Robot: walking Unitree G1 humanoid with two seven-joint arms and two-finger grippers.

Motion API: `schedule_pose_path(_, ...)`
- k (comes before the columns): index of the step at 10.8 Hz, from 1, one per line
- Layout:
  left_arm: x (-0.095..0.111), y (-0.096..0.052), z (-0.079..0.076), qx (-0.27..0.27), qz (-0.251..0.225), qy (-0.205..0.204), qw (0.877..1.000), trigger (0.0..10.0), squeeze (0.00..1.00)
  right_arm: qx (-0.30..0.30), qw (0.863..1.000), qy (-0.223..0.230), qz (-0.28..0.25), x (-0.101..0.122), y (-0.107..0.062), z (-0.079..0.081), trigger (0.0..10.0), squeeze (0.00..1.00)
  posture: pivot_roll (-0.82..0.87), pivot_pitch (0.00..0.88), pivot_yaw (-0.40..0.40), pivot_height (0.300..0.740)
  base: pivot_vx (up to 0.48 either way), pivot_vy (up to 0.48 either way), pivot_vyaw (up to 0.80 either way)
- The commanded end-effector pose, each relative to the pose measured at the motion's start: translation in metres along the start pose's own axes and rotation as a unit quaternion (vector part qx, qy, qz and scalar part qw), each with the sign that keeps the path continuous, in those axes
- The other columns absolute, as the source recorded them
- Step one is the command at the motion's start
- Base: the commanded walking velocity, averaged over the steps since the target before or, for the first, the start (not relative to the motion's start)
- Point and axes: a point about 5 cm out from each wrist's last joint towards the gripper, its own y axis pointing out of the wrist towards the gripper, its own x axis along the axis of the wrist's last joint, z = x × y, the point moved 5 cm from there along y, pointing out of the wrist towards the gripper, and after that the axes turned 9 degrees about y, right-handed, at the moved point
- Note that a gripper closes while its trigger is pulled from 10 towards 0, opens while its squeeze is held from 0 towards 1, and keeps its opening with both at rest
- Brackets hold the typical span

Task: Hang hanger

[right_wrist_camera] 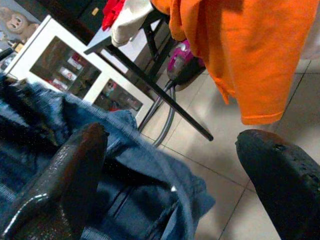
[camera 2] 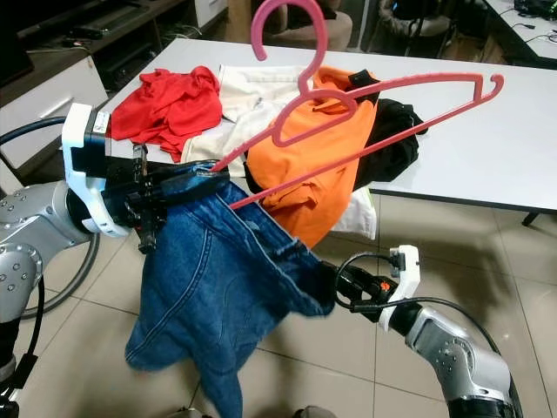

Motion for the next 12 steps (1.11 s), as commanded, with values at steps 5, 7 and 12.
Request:
schedule_pose_path(5,0.035,0.008,-0.007,-0.031,-0.043,0.029,0.998,0.0,0.0,0.007,0.997,0.04,0.059,-0.023,0.005,-0.008,10.0,0.0,-0.16,0.002,0.013,0.74,0.0,0.0,0.0)
schedule_pose_path(7,0.039,0.008,-0.01,-0.038,-0.05,0.029,0.998,0.0,0.0,-0.002,0.996,0.063,0.06,-0.026,0.003,-0.013,5.0,0.0,-0.15,0.003,0.012,0.74,0.0,0.0,0.0)
schedule_pose_path(12,0.048,0.001,-0.005,-0.026,-0.054,0.039,0.997,0.0,0.0,-0.026,0.993,0.086,0.075,-0.039,-0.009,-0.026,0.0,0.0,-0.16,0.005,0.014,0.74,0.0,0.0,0.0)
